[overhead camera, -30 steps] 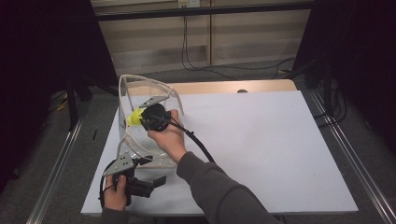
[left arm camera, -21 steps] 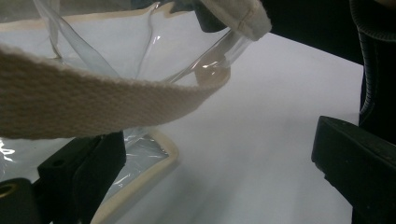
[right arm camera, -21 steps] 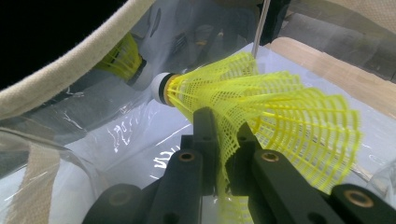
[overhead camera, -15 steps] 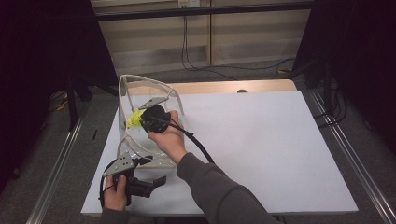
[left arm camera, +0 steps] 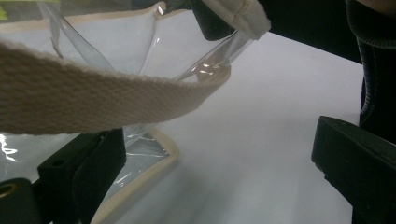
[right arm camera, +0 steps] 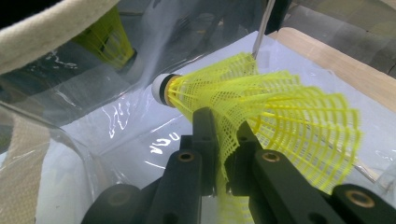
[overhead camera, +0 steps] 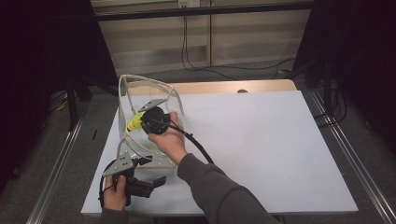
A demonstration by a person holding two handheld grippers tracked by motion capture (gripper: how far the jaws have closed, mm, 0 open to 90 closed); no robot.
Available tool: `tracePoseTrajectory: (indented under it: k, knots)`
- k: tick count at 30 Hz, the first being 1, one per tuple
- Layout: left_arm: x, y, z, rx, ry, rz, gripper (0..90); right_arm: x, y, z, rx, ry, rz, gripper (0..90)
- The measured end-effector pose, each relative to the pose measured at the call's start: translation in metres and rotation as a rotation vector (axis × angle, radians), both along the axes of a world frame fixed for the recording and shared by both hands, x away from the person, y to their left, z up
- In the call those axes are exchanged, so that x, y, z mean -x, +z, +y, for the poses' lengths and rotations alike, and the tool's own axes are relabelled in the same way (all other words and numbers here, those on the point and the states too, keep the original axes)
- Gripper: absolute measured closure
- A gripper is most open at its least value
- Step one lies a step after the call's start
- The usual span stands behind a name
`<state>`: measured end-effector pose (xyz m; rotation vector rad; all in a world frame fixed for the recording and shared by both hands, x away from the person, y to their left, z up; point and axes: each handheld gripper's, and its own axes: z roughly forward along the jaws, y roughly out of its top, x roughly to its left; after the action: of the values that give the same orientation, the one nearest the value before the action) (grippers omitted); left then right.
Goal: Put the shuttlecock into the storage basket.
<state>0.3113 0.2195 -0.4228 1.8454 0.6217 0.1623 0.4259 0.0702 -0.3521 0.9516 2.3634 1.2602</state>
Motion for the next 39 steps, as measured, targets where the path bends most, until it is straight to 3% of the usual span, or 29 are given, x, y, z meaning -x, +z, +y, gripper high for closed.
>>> tracePoseTrajectory:
  k: [8,9,11,14,21,39]
  knots:
    - [0.0,0.0,0.0,0.0,0.001,0.001,3.1,0.001,-0.002,0.002,0.023,0.019,0.007,83.9]
    - [0.0,0.0,0.0,-0.001,0.001,0.0,3.1,0.0,-0.002,0.003,0.021,0.031,0.016,80.5]
    - [0.0,0.0,-0.001,-0.006,0.008,-0.001,3.1,-0.001,-0.004,0.004,0.025,0.032,0.037,53.6]
    - [0.0,0.0,0.0,0.001,0.002,0.0,3.1,-0.001,-0.002,0.001,0.008,0.014,0.052,43.8]
    - [0.001,0.001,-0.001,0.0,0.016,-0.003,3.1,0.001,0.008,-0.008,-0.021,-0.017,0.059,30.2]
    - [0.0,0.001,-0.002,-0.003,0.001,-0.001,3.1,0.01,0.026,-0.02,-0.044,0.0,0.044,23.2]
